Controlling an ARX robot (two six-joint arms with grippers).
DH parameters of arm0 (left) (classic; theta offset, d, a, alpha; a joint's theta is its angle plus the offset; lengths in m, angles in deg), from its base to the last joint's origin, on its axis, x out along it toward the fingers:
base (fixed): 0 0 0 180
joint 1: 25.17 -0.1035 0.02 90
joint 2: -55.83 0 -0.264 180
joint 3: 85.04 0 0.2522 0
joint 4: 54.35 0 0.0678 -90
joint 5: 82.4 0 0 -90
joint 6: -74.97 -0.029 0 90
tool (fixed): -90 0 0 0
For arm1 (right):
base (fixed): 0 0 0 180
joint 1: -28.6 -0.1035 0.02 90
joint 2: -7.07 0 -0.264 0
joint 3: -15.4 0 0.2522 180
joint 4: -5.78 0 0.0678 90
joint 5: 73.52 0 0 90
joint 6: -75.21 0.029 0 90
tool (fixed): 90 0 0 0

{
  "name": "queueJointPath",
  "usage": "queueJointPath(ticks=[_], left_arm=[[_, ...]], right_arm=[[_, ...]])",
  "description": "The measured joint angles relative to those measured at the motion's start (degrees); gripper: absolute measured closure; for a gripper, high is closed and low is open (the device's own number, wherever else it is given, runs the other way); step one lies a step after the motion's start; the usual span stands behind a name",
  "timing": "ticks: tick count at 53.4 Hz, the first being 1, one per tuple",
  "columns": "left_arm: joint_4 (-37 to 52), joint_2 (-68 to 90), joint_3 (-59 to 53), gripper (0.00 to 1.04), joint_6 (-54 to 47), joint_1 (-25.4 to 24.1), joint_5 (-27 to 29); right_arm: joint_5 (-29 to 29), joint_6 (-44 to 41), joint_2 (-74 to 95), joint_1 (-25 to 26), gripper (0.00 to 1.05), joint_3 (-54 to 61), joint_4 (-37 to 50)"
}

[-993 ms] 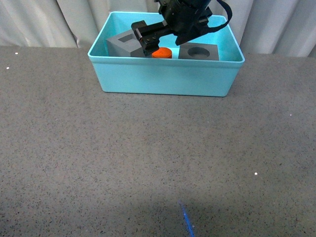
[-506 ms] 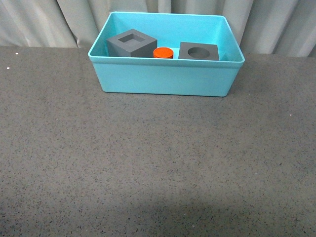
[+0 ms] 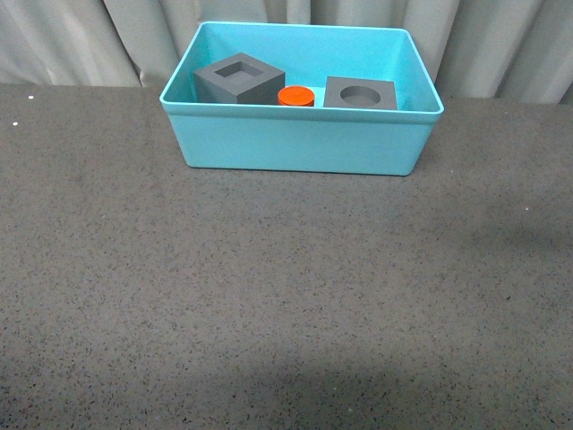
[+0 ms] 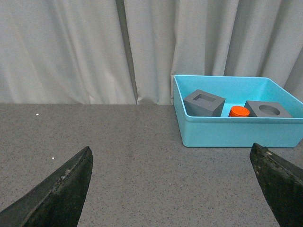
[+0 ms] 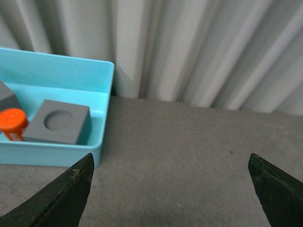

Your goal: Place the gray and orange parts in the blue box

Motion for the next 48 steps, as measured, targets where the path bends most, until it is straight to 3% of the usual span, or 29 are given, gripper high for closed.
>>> queueJointPath(ticks=[7, 10, 13, 31, 33, 36, 48], left_arm=[[0.0, 0.0, 0.0, 0.07, 0.0, 0.0, -0.02], [0.0, 0.0, 0.0, 0.07, -0.02, 0.0, 0.0], [0.0, 0.0, 0.0, 0.07, -0.02, 0.0, 0.0], [0.0, 0.0, 0.0, 0.07, -0.02, 0.0, 0.0], [0.0, 0.0, 0.0, 0.07, 0.0, 0.0, 0.0], [0.0, 0.0, 0.0, 0.07, -0.02, 0.0, 0.0], [0.0, 0.0, 0.0, 0.07, -0.02, 0.0, 0.0]], right_arm=[[4.57, 0.13, -9.46, 0.59, 0.1, 8.52, 1.92], [-5.33, 1.86, -14.12, 3.28, 0.23, 14.91, 14.43], [-9.57, 2.54, -16.92, 4.66, 0.34, 18.51, 19.47], [-15.82, 3.17, -28.13, 10.14, 1.05, 29.51, 19.12], [-19.21, 3.26, -29.64, 12.5, 1.04, 30.42, 18.4], [-19.47, 3.34, -31.98, 14.32, 1.04, 31.69, 17.33], [-19.82, 3.32, -38.93, 14.62, 1.04, 34.27, 13.16]])
